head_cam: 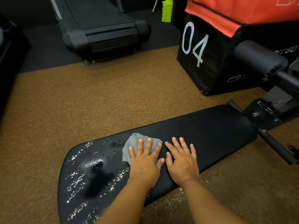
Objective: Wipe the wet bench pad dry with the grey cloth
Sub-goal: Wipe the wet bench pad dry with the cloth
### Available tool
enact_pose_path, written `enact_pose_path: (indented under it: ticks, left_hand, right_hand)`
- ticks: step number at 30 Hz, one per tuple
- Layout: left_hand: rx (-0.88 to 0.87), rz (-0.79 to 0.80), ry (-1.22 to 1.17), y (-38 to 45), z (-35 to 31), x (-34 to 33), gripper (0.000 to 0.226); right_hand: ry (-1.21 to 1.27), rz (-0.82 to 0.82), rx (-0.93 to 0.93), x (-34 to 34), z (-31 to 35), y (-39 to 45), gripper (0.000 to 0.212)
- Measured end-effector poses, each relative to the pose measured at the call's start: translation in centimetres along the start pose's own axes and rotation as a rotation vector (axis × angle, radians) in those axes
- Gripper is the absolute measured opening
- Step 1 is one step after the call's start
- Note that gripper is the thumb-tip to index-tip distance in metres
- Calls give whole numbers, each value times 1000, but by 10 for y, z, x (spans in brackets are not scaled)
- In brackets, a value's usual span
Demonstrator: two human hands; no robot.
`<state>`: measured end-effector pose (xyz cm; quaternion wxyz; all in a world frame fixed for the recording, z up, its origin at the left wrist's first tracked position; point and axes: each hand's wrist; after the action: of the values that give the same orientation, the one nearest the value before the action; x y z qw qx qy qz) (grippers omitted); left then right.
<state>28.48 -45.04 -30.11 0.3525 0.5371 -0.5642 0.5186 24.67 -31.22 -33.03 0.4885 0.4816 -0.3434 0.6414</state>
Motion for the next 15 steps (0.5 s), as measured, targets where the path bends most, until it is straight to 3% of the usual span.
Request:
enact_pose_path:
  ticks: [4,10,13,15]
  left_hand:
    - [75,-151,-68,-1,6,-10,53]
    - [-11,-113,-58,25,22,-3,41]
    - [145,-320,-330,42,38,15,39]
    - [184,-417,-312,47,40,26,37]
  right_hand:
    - [-5,-58,-14,-6,-2,1,52]
    - [-19,-74,-17,-9,-3,1,51]
    - [-12,-68,-17,-8,-2,1,52]
    - [-9,-71,-14,-8,-1,1,52]
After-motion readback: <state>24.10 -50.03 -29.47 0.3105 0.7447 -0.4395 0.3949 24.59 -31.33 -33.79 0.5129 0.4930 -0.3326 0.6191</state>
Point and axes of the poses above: each hand's wrist, its own y-axis towards the middle knuckle, its own x-axis out of the back of the hand, z = x × y, and after that the axes turned 2 degrees about x, right-handed
